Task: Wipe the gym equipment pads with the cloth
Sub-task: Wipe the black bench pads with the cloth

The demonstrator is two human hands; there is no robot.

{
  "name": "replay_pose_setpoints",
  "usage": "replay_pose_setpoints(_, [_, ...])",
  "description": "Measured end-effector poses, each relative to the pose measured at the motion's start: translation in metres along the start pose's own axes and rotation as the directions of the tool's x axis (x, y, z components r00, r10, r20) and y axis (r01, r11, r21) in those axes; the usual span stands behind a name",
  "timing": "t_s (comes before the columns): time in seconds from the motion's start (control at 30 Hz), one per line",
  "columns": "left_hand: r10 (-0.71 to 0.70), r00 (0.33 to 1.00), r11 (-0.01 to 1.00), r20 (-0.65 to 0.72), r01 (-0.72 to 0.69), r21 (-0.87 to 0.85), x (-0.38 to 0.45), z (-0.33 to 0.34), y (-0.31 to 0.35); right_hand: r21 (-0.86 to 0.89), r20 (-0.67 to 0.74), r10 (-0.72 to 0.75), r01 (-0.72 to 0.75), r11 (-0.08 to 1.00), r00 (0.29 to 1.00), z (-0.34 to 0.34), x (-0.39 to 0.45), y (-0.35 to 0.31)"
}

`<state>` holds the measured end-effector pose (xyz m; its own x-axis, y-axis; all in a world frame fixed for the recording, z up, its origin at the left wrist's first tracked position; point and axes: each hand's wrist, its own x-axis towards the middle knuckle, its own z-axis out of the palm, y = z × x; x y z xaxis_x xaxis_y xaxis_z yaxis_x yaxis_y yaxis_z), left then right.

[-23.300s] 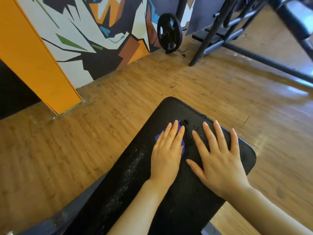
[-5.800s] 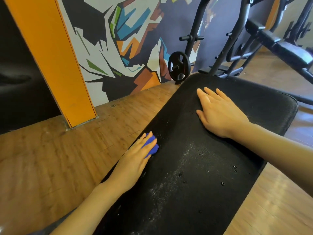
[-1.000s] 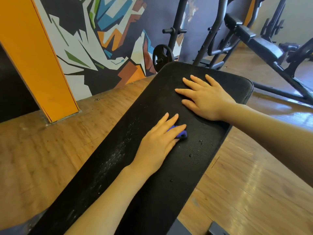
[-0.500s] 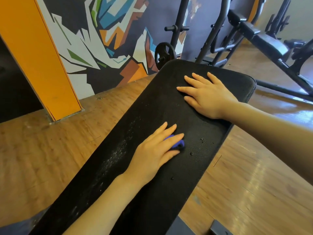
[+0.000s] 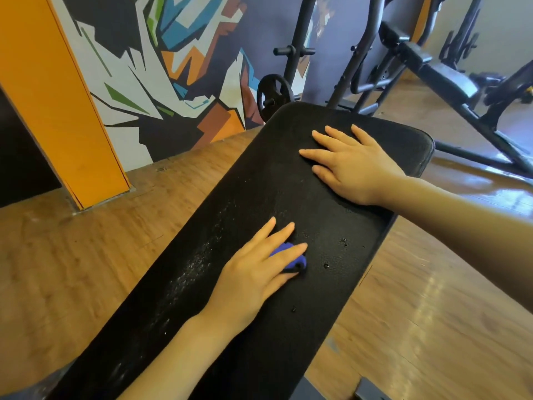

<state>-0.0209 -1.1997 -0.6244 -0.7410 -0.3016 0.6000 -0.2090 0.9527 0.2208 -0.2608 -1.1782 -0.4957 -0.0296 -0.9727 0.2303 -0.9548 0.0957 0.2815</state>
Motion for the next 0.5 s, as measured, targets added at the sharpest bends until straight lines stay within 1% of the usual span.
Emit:
replay_pose_setpoints(0.07, [-0.014, 1.000, 1.000, -0.014, 0.014, -0.016, 0.004, 0.000, -0.001, 0.000, -0.002, 0.000, 0.000, 1.000, 1.000, 0.000, 0.001, -0.002])
replay_pose_setpoints(0.23, [-0.026, 0.997, 1.000, -0.069, 0.025, -0.012, 0.080, 0.012, 0.016, 0.005, -0.028, 0.018, -0.018, 1.000, 0.999, 0.001, 0.002, -0.003])
replay_pose_setpoints(0.3, [-0.014, 0.997, 1.000, -0.072, 0.014, -0.003, 0.072, 0.010, 0.016, 0.013, -0.027, 0.015, -0.015, 1.000, 1.000, 0.001, 0.002, -0.002])
replay_pose_setpoints(0.43, [0.024, 1.000, 1.000, -0.003, -0.024, 0.003, 0.018, 0.001, 0.005, 0.026, -0.012, 0.011, -0.011, 1.000, 1.000, 0.000, 0.001, -0.001])
replay_pose_setpoints(0.5, [0.029, 1.000, 1.000, 0.012, -0.029, -0.007, 0.012, 0.001, 0.002, 0.022, -0.015, 0.008, -0.008, 1.000, 1.000, 0.001, 0.001, -0.001])
